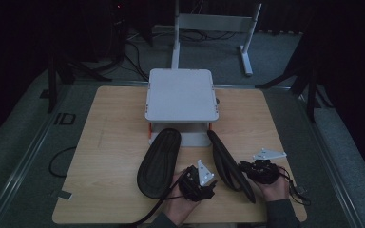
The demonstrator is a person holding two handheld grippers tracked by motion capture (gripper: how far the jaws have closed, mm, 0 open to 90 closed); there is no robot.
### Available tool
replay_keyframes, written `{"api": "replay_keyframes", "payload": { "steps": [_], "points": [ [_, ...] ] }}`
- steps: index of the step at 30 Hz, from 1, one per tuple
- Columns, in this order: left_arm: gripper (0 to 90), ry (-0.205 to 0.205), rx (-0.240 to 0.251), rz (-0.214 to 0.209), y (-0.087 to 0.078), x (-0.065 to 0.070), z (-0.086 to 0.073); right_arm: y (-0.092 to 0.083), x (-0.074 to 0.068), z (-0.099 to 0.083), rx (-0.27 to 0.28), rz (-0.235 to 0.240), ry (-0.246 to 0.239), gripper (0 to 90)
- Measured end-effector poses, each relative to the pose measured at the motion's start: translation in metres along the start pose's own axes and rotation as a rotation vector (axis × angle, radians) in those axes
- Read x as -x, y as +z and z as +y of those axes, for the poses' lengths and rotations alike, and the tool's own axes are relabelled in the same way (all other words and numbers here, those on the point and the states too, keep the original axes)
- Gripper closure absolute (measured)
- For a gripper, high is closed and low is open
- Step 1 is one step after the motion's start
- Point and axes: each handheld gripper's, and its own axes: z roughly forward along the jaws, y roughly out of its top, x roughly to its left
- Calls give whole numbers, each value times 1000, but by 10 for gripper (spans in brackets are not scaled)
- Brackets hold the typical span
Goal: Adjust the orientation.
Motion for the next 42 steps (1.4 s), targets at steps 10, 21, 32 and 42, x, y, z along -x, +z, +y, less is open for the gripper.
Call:
{"api": "replay_keyframes", "payload": {
  "steps": [10, 21, 32, 42],
  "points": [
    [352, -20, 8, -168, 20, 9, 3, 0, 0, 0, 1, 11, 5, 794],
    [317, -31, 31, -174, 19, 7, 15, 1, -4, -2, -7, 30, 1, 830],
    [342, -22, 107, -153, 3, 3, 33, 4, -21, -5, -20, 130, -25, 801],
    [373, 15, 52, -142, 13, 13, 27, -18, -9, -3, 33, 9, -3, 613]
  ]
}}
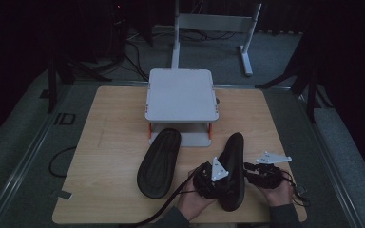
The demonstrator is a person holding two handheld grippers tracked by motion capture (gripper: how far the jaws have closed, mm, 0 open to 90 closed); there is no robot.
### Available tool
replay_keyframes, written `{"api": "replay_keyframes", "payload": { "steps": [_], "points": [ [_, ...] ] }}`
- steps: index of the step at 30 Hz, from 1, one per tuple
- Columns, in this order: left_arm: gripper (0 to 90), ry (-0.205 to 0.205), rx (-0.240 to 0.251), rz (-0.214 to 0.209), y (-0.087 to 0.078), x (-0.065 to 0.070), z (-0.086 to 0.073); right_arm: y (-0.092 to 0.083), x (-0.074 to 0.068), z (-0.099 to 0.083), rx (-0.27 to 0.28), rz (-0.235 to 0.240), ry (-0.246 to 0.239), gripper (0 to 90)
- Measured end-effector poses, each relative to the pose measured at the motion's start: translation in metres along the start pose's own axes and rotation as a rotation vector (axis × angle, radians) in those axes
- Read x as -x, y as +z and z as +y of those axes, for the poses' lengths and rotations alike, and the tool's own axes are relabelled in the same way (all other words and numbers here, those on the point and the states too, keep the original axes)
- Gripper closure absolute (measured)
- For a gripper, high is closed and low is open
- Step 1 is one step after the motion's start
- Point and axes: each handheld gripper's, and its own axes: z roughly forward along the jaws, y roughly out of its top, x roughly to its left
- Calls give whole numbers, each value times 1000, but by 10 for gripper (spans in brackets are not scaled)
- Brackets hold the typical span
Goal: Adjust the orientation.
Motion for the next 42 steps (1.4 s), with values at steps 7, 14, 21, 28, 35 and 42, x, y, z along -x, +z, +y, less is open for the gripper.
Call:
{"api": "replay_keyframes", "payload": {
  "steps": [7, 14, 21, 28, 35, 42],
  "points": [
    [372, -4, -24, 33, -2, -3, -6, -11, 11, -1, 39, -67, 42, 558],
    [371, -17, -29, 55, -7, -6, -13, -32, 18, 0, 127, -142, 82, 527],
    [376, 4, -111, 166, -2, -12, -18, -48, 20, 4, 183, -167, 78, 498],
    [391, -120, -84, 195, -7, -32, -19, -25, 8, 9, 109, -105, -9, 466],
    [384, -124, -49, 210, -25, -35, -19, 5, 2, 28, 32, -57, -122, 406],
    [380, -126, 0, 256, -67, -49, -21, 35, 8, 36, -33, 4, -190, 383]
  ]
}}
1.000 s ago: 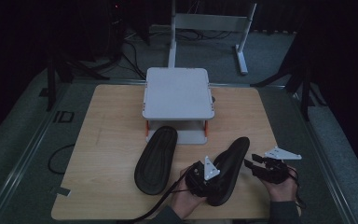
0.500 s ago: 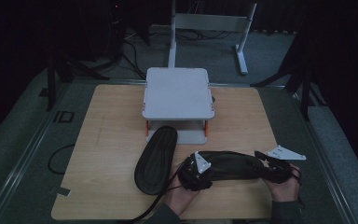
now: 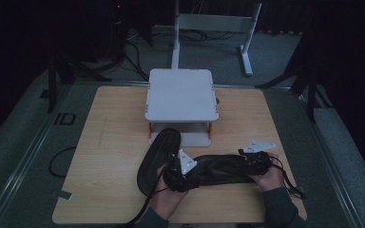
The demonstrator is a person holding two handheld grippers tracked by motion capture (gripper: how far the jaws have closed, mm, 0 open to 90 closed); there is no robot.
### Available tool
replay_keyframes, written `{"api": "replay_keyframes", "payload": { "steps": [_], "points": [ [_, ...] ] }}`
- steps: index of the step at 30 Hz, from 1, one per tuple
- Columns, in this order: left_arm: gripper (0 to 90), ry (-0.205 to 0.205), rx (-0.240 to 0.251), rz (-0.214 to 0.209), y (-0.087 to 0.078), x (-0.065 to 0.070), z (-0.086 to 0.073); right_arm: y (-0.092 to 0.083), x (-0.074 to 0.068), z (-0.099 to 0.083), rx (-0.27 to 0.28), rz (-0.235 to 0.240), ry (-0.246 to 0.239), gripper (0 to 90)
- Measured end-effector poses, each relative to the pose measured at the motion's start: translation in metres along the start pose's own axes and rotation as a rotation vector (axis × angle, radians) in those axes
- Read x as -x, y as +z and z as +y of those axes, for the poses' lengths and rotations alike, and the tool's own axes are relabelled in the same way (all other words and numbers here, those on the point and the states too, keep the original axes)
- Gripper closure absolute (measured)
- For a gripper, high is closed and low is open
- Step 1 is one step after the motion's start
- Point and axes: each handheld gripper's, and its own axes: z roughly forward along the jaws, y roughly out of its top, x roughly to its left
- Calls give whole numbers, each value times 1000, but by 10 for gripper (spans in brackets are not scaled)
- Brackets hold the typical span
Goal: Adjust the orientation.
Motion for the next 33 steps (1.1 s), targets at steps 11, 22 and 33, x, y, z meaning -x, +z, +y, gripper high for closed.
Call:
{"api": "replay_keyframes", "payload": {
  "steps": [11, 22, 33],
  "points": [
    [380, -88, 59, 98, -37, -42, -3, 9, 2, 6, -42, 10, -39, 741],
    [380, -132, 71, 174, -59, -70, -15, -8, -10, -3, 44, -6, -2, 816],
    [367, -140, 29, 191, -66, -80, -40, 3, -18, -1, 23, -107, 57, 763]
  ]
}}
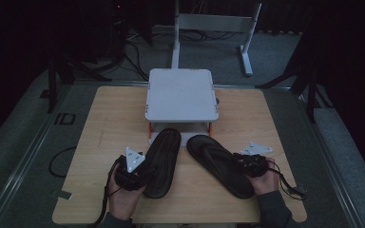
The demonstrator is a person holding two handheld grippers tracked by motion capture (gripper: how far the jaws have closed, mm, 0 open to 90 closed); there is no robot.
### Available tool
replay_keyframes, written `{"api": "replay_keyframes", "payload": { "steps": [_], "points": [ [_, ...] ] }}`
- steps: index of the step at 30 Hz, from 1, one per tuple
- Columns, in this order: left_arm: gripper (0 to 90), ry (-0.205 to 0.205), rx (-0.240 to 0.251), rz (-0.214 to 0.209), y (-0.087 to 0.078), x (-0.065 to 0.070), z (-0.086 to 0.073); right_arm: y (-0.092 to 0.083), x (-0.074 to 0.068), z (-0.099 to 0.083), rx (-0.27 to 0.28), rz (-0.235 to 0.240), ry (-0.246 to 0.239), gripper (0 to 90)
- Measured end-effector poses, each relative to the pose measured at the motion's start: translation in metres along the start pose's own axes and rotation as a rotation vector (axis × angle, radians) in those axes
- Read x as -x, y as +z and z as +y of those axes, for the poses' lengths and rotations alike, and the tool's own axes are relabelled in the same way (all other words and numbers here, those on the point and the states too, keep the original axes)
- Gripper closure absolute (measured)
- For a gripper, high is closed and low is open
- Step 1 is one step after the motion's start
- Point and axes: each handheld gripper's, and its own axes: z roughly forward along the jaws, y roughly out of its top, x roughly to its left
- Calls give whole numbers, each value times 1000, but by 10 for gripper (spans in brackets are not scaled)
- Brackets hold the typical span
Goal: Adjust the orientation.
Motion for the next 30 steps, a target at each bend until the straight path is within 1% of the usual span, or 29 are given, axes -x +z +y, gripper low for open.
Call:
{"api": "replay_keyframes", "payload": {
  "steps": [1, 2, 3, 4, 6, 7, 10, 13, 15, 16, 17, 18, 19, 22, 23, 27, 29, 30],
  "points": [
    [367, -4, 3, 3, -3, -1, -4, 0, -1, 0, 5, 5, 3, 744],
    [365, -4, 3, 3, -3, -1, -4, 0, -1, 0, 5, 5, 3, 744],
    [365, -5, 4, 3, -4, -2, -7, -2, -1, 1, 17, 15, 10, 662],
    [362, -5, 4, 3, -4, -2, -7, -2, -1, 1, 17, 15, 10, 662],
    [360, -3, -4, 2, -5, -3, -10, -5, 0, 2, 28, 16, 16, 618],
    [359, -13, -9, -3, -6, -3, -13, -9, 0, 2, 39, 17, 17, 583],
    [354, -17, -19, -5, -6, -3, -17, -12, -1, 0, 54, 14, 18, 548],
    [350, -21, -22, -4, -7, -4, -19, -14, -2, 0, 62, 9, 21, 537],
    [340, -36, -28, -7, -6, -6, -22, -16, -1, 0, 71, 8, 27, 524],
    [335, -36, -28, -7, -6, -6, -22, -16, -1, 0, 71, 8, 27, 524],
    [322, -49, -38, -8, -3, -6, -24, -16, 0, 0, 73, 5, 28, 516],
    [311, -49, -38, -8, -3, -6, -24, -16, 0, 0, 73, 5, 28, 516],
    [308, -65, -42, -22, 0, -6, -26, -17, 0, 0, 77, 5, 26, 512],
    [288, -68, -46, -26, 3, -6, -28, -18, -1, 0, 77, 2, 26, 505],
    [284, -65, -55, -34, 5, -5, -29, -18, -1, -1, 76, 2, 26, 503],
    [257, -60, -72, -29, 9, -5, -31, -18, -1, 0, 78, 1, 29, 497],
    [252, -69, -76, -36, 12, -4, -33, -18, -1, -1, 77, 0, 27, 495],
    [231, -73, -83, -40, 13, -4, -34, -18, -2, -1, 77, 0, 26, 492]
  ]
}}
